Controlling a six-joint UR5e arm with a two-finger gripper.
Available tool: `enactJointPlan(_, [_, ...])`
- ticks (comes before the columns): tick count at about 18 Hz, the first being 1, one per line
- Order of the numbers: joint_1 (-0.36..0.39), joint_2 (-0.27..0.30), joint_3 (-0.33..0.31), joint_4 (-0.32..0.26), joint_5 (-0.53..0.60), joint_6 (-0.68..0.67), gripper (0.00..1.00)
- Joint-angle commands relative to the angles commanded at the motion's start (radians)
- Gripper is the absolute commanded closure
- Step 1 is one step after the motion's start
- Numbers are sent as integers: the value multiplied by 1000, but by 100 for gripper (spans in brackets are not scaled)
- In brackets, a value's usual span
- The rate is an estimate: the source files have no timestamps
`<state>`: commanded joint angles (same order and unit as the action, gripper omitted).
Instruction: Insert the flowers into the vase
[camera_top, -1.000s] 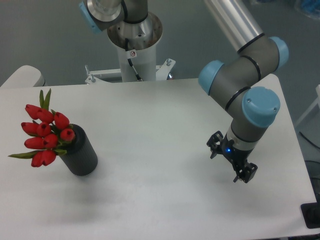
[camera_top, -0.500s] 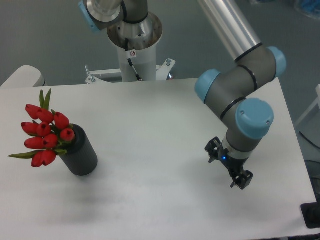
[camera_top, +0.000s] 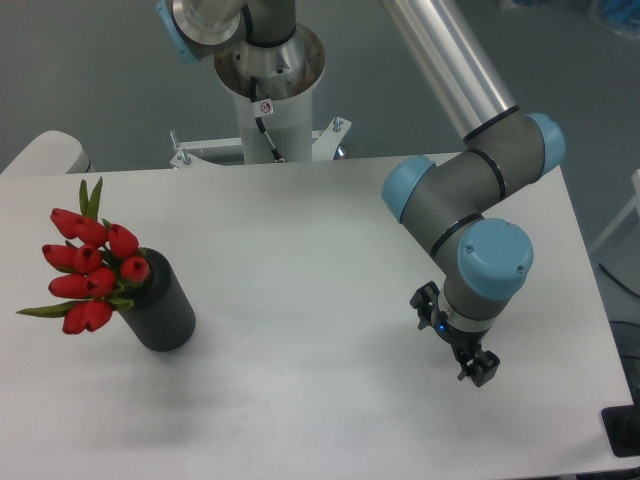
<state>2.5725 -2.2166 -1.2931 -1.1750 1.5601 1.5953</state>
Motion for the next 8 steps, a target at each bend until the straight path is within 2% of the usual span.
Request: enactJointPlan(8, [-21, 6, -14, 0, 2, 0, 0])
